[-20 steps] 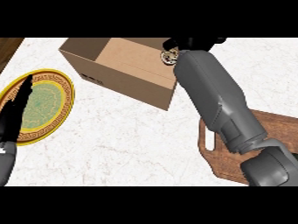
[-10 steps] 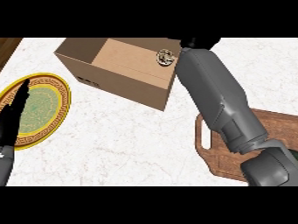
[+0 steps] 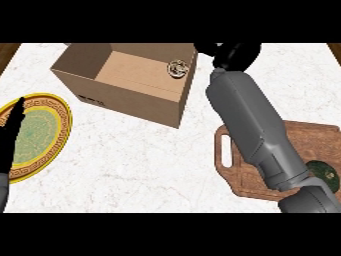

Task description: Pick the cupcake from the cutting board and place it in the cardboard box

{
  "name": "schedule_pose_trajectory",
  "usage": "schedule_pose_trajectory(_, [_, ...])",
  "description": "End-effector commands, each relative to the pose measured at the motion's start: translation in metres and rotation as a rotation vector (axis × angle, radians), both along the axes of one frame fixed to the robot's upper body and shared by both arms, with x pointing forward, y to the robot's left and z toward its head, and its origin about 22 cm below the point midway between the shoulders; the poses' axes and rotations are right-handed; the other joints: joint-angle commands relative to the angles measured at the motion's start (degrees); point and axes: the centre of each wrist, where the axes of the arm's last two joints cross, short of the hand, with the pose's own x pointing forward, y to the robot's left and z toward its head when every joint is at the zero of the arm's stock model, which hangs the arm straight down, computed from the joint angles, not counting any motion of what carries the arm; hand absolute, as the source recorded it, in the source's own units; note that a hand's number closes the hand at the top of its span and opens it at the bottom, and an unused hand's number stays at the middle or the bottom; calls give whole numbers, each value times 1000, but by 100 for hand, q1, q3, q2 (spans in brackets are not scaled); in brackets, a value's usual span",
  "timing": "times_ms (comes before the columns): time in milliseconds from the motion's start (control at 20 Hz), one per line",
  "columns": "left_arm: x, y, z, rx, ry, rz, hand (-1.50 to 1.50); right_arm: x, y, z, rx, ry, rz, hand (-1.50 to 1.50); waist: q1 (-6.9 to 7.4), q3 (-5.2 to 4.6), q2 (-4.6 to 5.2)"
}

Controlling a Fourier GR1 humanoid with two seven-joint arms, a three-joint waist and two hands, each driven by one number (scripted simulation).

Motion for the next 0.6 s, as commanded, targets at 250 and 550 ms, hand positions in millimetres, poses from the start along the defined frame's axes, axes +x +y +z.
schedule_pose_trajectory(250, [-19,11,-13,-9,27,64,0,-51,-15,-37,41,-2,7,-150,-404,-8,-134])
schedule_pose_trajectory(550, [-27,22,-7,15,29,79,0,-105,-35,-50,28,78,50,-150,-460,-6,-118])
